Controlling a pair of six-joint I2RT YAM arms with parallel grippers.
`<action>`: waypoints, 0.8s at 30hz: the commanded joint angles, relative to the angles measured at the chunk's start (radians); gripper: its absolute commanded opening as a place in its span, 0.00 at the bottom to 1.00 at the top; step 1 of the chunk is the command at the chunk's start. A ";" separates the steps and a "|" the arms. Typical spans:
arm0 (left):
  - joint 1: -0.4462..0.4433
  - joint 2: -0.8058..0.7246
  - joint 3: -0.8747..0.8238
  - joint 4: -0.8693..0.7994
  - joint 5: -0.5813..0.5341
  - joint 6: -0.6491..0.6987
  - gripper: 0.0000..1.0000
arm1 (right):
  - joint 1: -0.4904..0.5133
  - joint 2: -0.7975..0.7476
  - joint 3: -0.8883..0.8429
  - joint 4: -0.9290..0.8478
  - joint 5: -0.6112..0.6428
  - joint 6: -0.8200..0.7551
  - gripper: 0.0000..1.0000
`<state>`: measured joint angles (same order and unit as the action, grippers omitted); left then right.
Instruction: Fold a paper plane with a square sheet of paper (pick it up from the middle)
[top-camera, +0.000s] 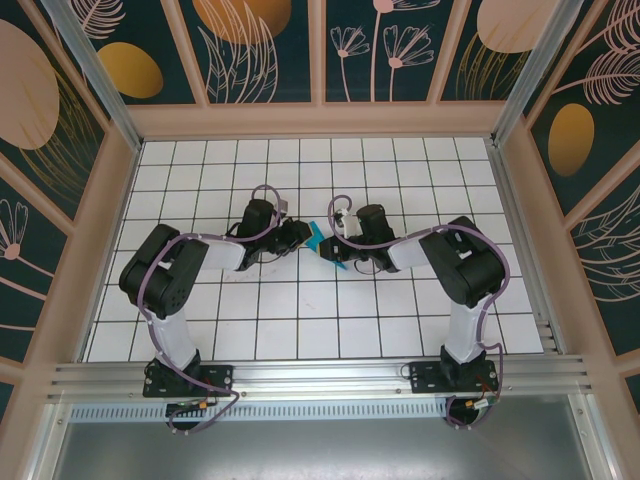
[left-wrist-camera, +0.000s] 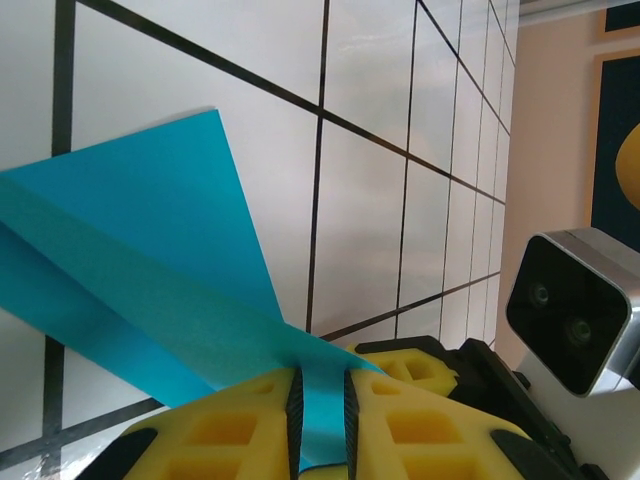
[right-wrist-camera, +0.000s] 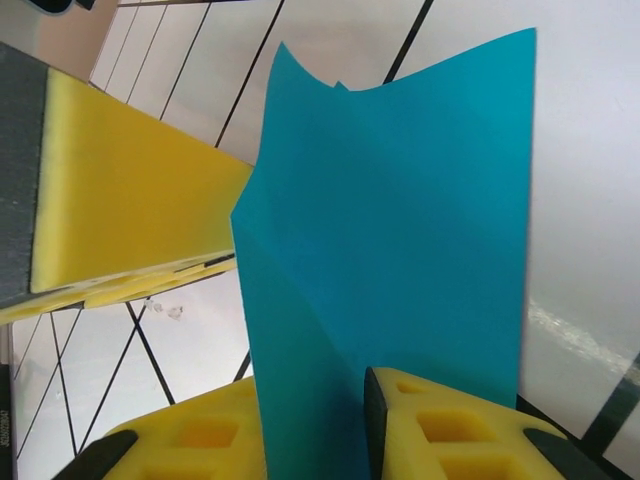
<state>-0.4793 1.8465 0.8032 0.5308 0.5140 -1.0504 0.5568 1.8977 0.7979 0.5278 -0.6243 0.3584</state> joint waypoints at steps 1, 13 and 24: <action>-0.008 0.013 0.024 0.000 0.006 0.015 0.22 | -0.004 0.016 -0.003 0.041 -0.052 0.021 0.24; -0.008 -0.016 -0.010 0.026 0.011 0.021 0.21 | -0.004 0.076 0.020 0.015 -0.091 0.062 0.11; -0.008 -0.007 -0.024 0.051 0.010 0.017 0.20 | -0.038 0.084 0.045 -0.052 -0.110 0.068 0.15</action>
<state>-0.4793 1.8469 0.7872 0.5434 0.5163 -1.0477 0.5362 1.9640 0.8234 0.5247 -0.7349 0.4290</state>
